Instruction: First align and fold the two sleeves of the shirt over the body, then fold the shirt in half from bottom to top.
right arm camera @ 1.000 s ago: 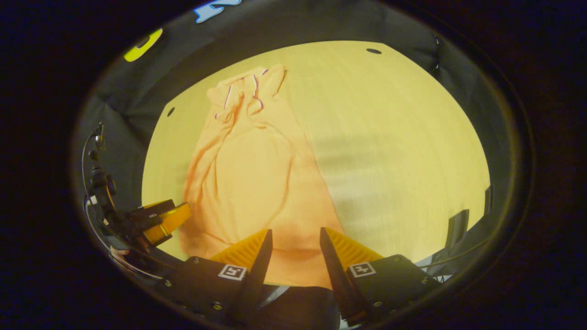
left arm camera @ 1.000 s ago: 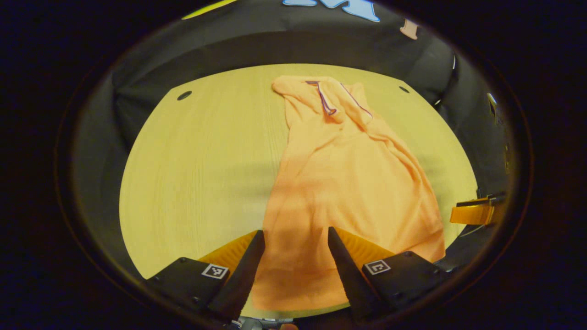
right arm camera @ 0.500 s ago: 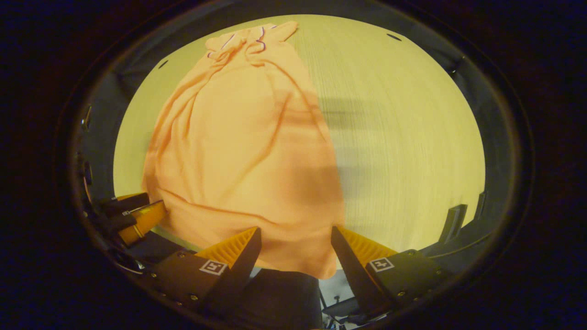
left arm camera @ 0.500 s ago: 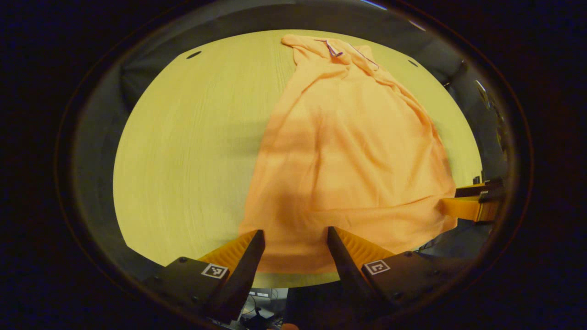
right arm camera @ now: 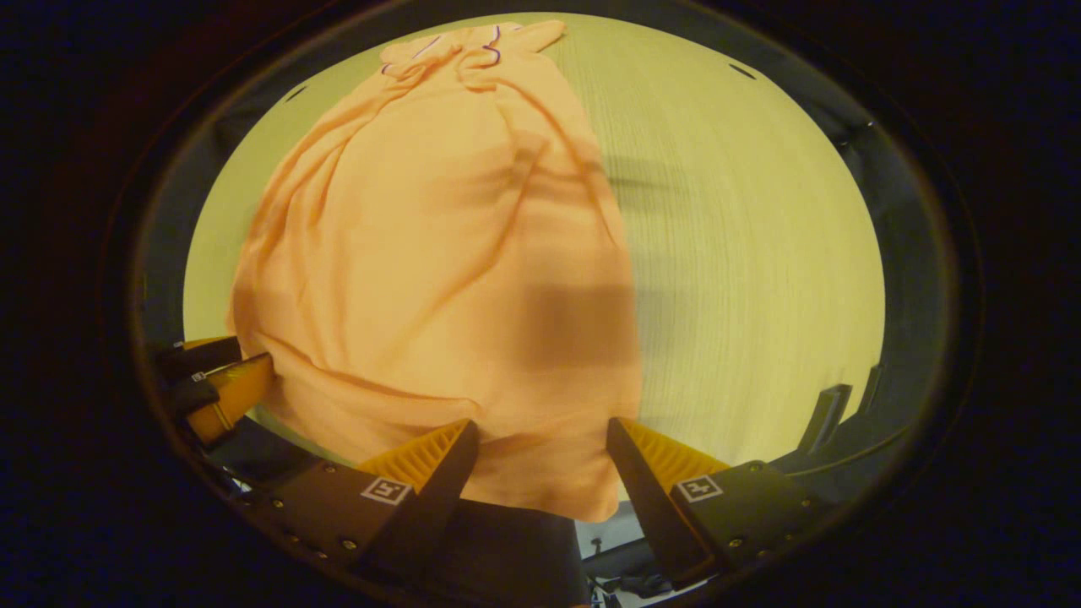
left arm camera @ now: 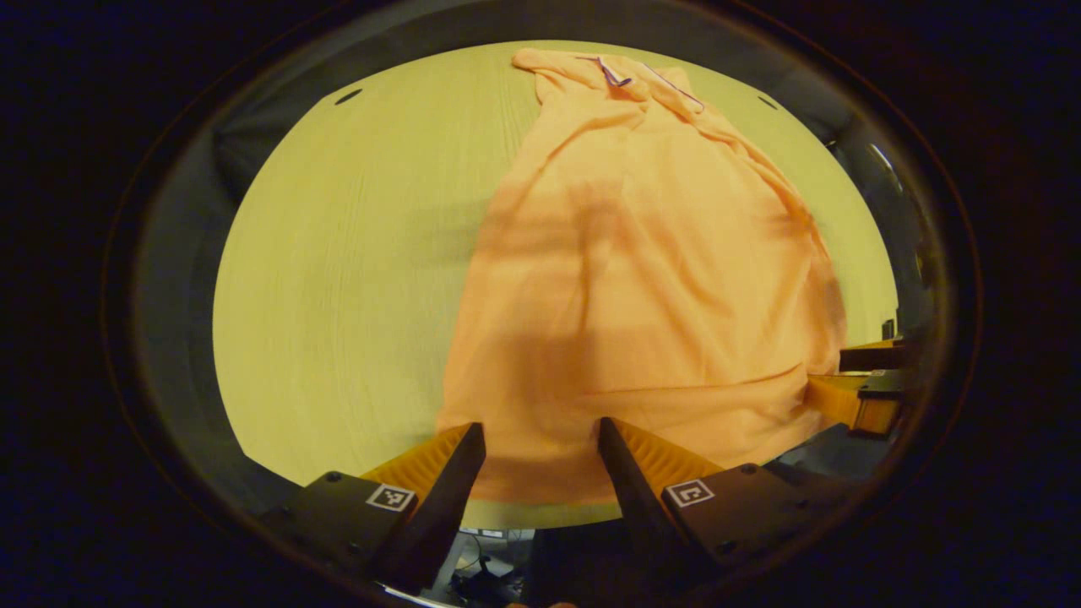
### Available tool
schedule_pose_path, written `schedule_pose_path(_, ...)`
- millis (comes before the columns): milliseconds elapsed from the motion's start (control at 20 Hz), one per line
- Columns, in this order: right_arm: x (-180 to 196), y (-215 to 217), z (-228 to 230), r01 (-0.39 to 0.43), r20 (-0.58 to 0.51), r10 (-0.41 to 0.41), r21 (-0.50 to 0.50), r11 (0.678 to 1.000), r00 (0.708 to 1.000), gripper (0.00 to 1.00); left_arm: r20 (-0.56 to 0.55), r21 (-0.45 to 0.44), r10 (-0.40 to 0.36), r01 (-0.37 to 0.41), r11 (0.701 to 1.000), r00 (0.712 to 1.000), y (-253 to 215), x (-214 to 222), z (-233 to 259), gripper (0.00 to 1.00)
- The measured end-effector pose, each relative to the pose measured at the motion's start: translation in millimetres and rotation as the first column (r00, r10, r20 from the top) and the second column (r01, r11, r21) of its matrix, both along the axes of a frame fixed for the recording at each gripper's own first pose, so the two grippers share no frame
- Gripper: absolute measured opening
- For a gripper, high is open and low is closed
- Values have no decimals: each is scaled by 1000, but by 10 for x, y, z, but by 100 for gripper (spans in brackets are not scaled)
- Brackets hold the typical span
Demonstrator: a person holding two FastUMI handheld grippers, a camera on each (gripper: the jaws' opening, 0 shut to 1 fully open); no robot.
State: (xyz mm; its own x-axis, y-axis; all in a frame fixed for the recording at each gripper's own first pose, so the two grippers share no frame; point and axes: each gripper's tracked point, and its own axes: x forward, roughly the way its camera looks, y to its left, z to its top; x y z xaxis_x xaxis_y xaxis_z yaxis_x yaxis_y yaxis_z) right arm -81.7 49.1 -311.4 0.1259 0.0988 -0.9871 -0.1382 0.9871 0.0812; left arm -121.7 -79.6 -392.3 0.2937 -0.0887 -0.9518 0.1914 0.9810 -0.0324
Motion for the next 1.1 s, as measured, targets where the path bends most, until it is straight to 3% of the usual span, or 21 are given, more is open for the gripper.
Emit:
schedule_pose_path(350,8,-5,-3,4,-34,-4,-9,1000,999,98,-3,-2,5,-5,1000,1000,22,26,17,91)
schedule_pose_path(400,8,-1,-7,8,-37,-9,-9,1000,999,96,-5,-4,18,-18,1000,1000,16,48,19,78)
schedule_pose_path(450,10,5,-7,13,-39,-14,-8,1000,999,86,-20,-4,26,-26,1000,999,16,57,17,65)
schedule_pose_path(500,10,-1,-9,3,-42,-4,-9,1000,999,76,-30,-2,17,-17,1000,999,17,42,11,66)
schedule_pose_path(550,26,19,3,18,-41,-18,-3,1000,999,75,-25,-7,13,-13,1000,1000,-1,62,32,66)
schedule_pose_path(600,14,59,-3,28,-44,-27,7,1000,999,48,-28,-13,27,-27,1000,999,-11,78,29,55)
schedule_pose_path(650,21,97,5,30,-41,-29,24,999,999,39,-23,-27,34,-35,999,999,-36,105,62,40)
schedule_pose_path(700,14,143,9,38,-39,-37,46,998,999,21,-23,-34,47,-48,998,999,-57,99,50,30)
schedule_pose_path(750,18,148,18,38,-39,-36,50,998,999,11,-29,-29,50,-51,998,998,-57,89,42,10)
schedule_pose_path(900,23,172,35,64,-32,-61,89,994,998,8,-22,-41,51,-52,998,998,-70,115,51,9)
schedule_pose_path(950,39,185,30,86,-48,-82,101,991,996,0,-18,-47,56,-56,997,998,-69,119,46,6)
schedule_pose_path(1100,36,184,38,113,-55,-107,121,986,993,0,-36,-56,77,-79,995,996,-61,96,63,6)
